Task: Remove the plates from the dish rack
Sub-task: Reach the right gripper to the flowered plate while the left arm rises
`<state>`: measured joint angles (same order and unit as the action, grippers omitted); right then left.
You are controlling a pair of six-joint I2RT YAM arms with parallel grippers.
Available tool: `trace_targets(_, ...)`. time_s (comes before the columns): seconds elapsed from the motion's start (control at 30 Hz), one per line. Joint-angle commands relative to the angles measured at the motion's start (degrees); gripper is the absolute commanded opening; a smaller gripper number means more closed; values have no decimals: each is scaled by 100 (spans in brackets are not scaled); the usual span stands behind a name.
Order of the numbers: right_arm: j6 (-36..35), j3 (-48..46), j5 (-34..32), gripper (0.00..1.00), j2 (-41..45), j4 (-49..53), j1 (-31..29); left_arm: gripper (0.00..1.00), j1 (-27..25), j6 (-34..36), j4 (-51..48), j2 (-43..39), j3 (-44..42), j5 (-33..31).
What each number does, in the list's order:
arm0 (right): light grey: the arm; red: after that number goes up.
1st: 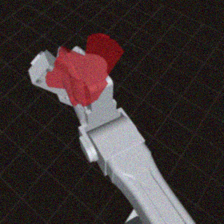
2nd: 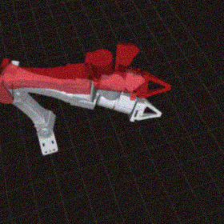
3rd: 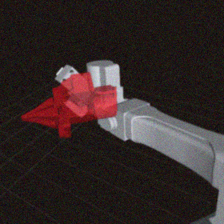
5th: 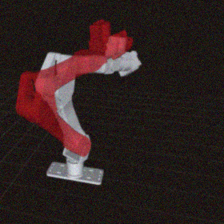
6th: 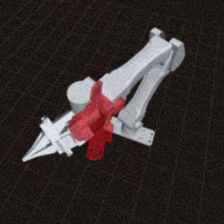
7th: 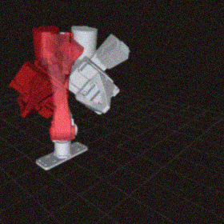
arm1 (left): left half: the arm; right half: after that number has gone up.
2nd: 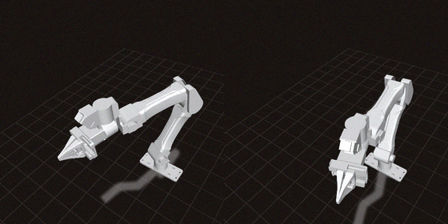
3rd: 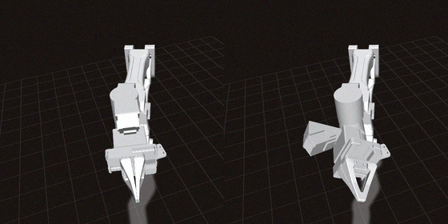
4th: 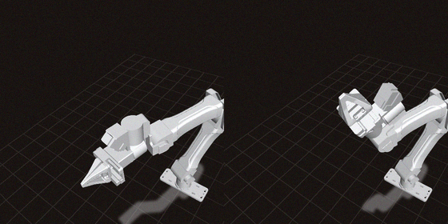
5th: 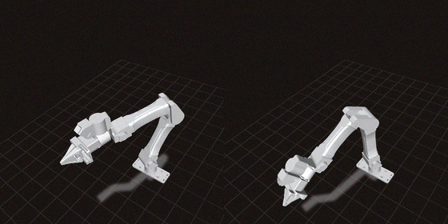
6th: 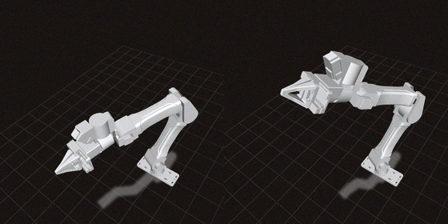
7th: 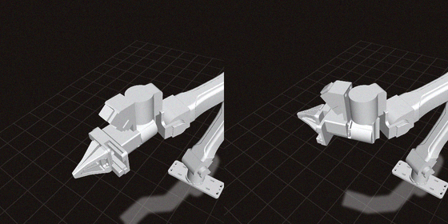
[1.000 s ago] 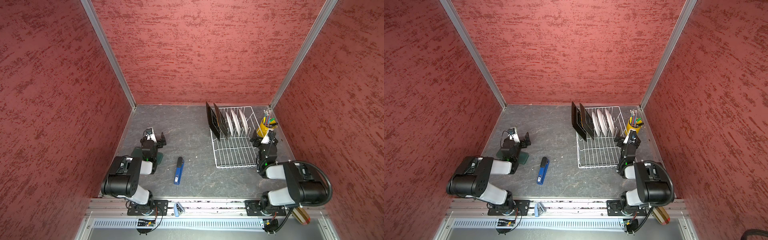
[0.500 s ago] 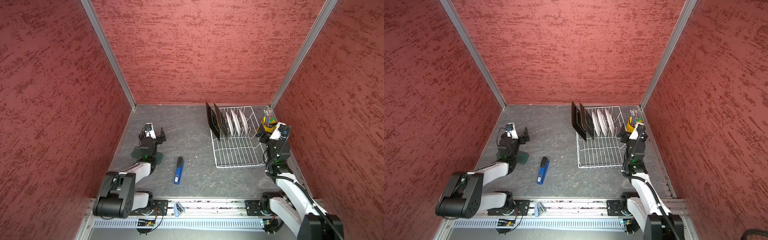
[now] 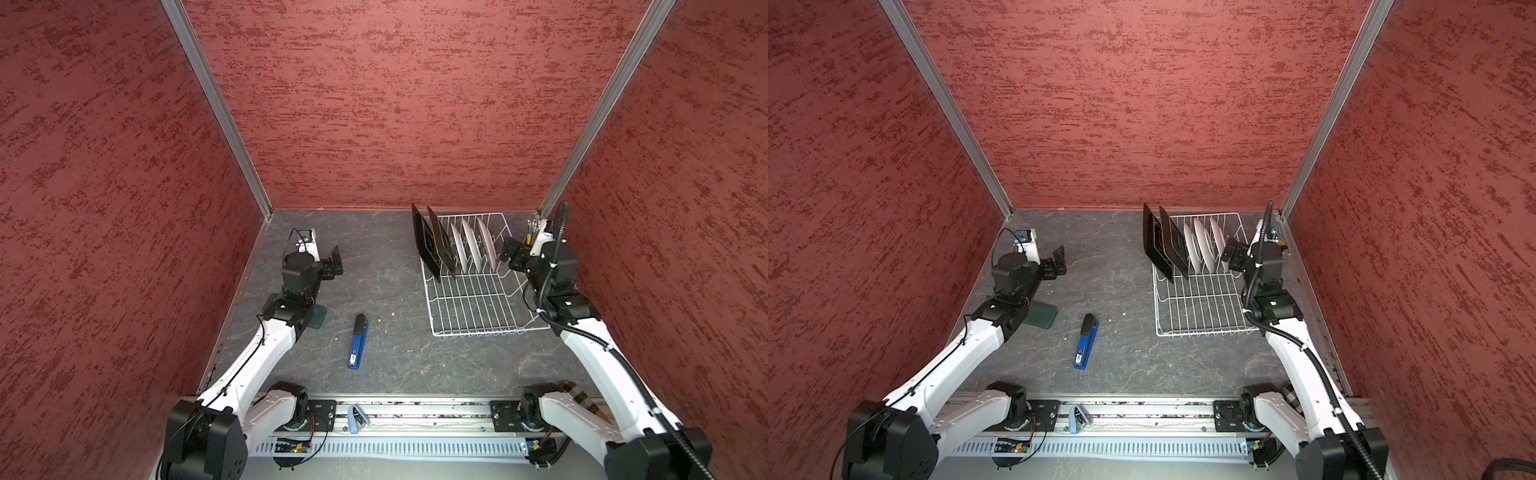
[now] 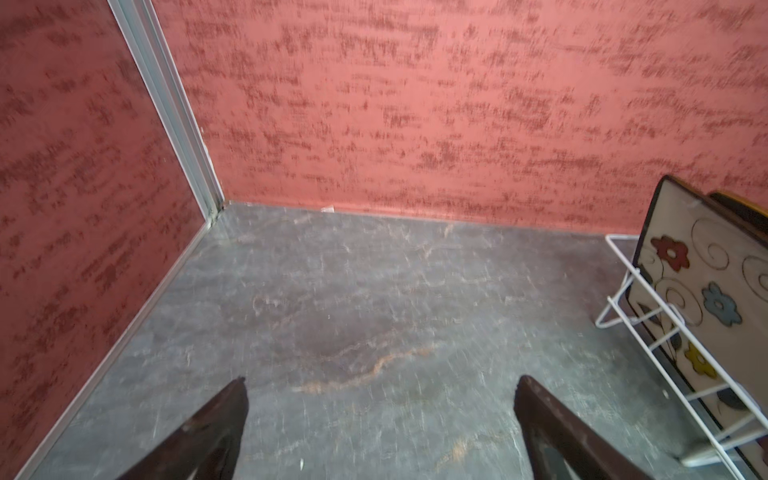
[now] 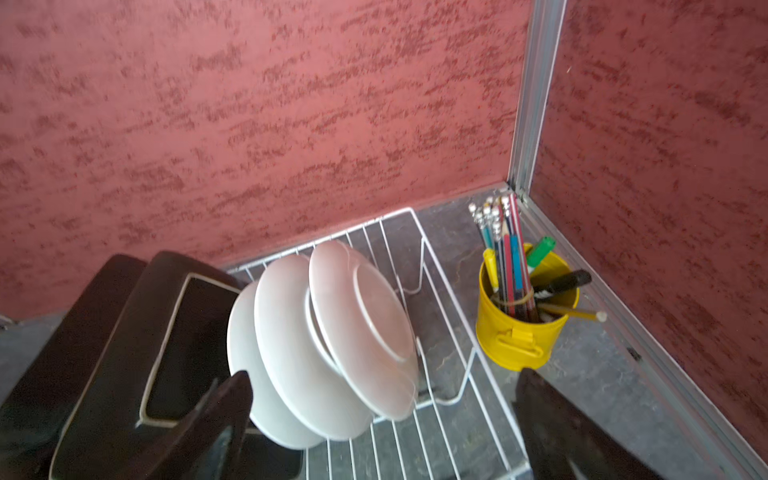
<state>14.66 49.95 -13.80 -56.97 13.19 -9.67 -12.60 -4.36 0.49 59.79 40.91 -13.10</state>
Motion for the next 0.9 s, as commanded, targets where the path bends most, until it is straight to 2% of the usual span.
trace_targets(0.0,51,528,-855,99,-80,1103,-391,99,-121,-336,-1271,66,499,159)
trace_targets(0.17,619,1247,-2638,99,-654,1944,-1643,99,-329,-760,-1341,-5,507,556)
trace_targets(0.3,724,1823,-3479,99,-1231,2426,-2715,99,-465,-1245,-1393,6,406,695)
trace_targets(0.37,824,2271,-3660,99,-1636,2820,-3068,99,-619,-1578,-1388,6,334,583)
trace_targets(0.47,1257,3328,-3799,99,-2429,3774,-3295,99,-871,-1554,-1241,14,158,370)
trace_targets(0.57,1495,4321,-3820,99,-3201,4376,-3527,99,-901,-1637,-1297,75,180,385)
trace_targets(0.63,1450,4762,-3871,99,-3576,4367,-3753,99,-956,-1721,-1254,120,211,593)
trace_targets(0.77,1216,5419,-3537,99,-4181,4136,-3917,99,-1145,-1687,-1249,212,279,476)
trace_targets(0.87,1127,5768,-3481,99,-4503,4064,-4004,99,-1148,-1204,-1364,371,567,459)
